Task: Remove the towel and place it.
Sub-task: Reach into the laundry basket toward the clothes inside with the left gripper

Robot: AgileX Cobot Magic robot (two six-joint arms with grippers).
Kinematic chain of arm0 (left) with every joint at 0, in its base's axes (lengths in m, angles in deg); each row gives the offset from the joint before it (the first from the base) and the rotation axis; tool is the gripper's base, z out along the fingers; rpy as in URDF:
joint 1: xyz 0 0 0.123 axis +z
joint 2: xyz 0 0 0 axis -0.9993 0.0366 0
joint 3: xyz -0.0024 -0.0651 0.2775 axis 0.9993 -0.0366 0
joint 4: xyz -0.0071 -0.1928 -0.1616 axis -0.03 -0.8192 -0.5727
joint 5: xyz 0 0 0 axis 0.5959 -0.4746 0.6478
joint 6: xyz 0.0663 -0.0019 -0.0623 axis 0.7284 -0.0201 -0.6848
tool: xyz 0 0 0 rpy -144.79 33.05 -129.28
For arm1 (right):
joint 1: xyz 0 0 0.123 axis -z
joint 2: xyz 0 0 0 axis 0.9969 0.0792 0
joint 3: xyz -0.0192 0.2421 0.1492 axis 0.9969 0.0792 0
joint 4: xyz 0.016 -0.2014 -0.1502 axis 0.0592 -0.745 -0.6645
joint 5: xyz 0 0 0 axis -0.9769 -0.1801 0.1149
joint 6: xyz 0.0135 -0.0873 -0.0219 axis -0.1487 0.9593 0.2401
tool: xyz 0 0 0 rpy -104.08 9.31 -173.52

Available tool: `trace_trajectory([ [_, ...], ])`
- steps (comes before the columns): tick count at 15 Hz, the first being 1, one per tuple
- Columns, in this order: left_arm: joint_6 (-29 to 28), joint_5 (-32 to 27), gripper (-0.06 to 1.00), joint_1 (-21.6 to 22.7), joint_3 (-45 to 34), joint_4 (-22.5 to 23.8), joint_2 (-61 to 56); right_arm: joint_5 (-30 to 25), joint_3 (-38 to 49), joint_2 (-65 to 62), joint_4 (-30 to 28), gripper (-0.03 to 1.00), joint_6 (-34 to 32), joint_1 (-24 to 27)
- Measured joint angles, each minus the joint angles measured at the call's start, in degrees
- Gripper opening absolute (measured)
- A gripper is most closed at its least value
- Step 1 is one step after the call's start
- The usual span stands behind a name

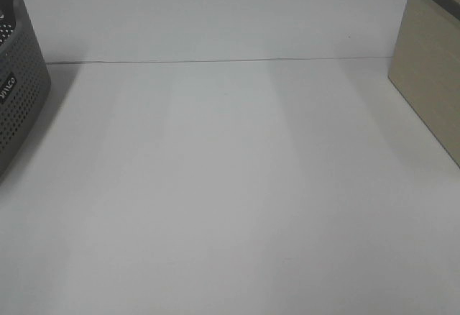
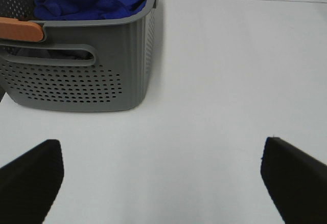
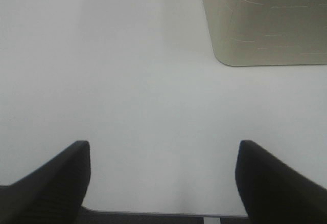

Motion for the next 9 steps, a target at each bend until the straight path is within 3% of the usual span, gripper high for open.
trace_trajectory([
  [9,0.0,0.0,0.99,0.0,0.0,0.0,0.0,0.0,0.0,0.0,0.0,0.73,0.0,0.0],
])
